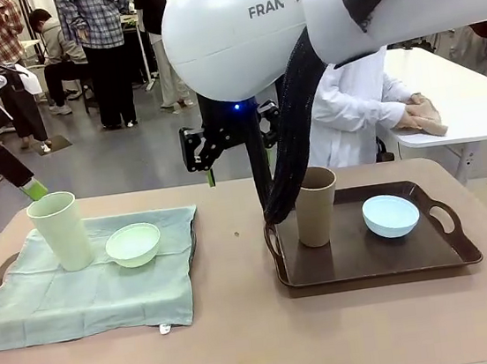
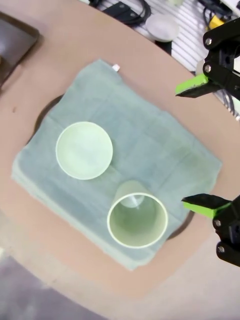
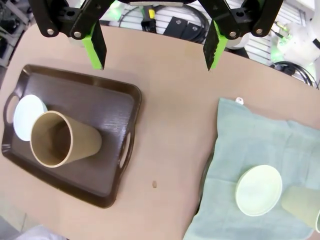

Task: Set up a tray with a mat and arrange the tableware.
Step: Place the Picnic Bowl and Reusable plastic cup back onto the Handle tray in front of the human's position, then pick up the Picnic Bowl and Reusable plastic cup from the Handle tray in front of the human's position and hold them in the air.

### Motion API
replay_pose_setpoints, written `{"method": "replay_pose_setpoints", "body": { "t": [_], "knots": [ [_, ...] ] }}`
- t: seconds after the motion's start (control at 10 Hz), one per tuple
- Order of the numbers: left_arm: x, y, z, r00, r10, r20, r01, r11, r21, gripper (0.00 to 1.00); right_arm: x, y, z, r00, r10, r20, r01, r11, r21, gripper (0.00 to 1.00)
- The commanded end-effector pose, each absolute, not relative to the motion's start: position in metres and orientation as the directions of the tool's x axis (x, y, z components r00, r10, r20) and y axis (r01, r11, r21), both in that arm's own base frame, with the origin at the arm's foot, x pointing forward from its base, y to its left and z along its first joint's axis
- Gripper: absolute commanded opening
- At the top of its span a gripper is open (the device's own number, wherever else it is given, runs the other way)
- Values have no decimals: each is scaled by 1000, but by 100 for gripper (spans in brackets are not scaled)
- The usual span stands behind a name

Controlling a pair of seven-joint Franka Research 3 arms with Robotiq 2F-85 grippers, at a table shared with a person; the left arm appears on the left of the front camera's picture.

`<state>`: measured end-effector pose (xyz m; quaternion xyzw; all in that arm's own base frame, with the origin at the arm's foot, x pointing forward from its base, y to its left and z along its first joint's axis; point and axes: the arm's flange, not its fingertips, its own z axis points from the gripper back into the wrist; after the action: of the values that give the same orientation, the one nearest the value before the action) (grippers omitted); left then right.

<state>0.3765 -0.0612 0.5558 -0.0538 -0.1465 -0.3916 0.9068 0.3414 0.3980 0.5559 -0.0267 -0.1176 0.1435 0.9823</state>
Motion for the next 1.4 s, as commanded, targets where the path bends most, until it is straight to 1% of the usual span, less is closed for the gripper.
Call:
{"method": "replay_pose_setpoints", "body": {
  "t": [0.0, 0.8, 0.9, 1.0, 1.1, 1.3],
  "knots": [
    [375, -58, 554, 639, -711, 293, 739, 674, 22, 100, 341, 397, 556, 936, 274, 220, -263, 962, -79, 100],
    [376, -59, 553, 648, -699, 302, 730, 683, 15, 100, 343, 397, 556, 932, 285, 224, -272, 958, -88, 100],
    [374, -73, 548, 770, -579, 270, 615, 785, -70, 100, 339, 366, 561, 939, 232, 254, -229, 972, -44, 100],
    [368, -81, 541, 858, -461, 224, 495, 859, -128, 100, 335, 323, 568, 950, 143, 279, -145, 989, -16, 100],
    [366, -87, 538, 903, -387, 186, 413, 901, -133, 100, 332, 288, 573, 958, 105, 268, -112, 994, 10, 100],
    [371, -105, 540, 933, -326, 150, 341, 936, -91, 100, 330, 223, 577, 971, 10, 240, -29, 997, 76, 100]
  ]
}}
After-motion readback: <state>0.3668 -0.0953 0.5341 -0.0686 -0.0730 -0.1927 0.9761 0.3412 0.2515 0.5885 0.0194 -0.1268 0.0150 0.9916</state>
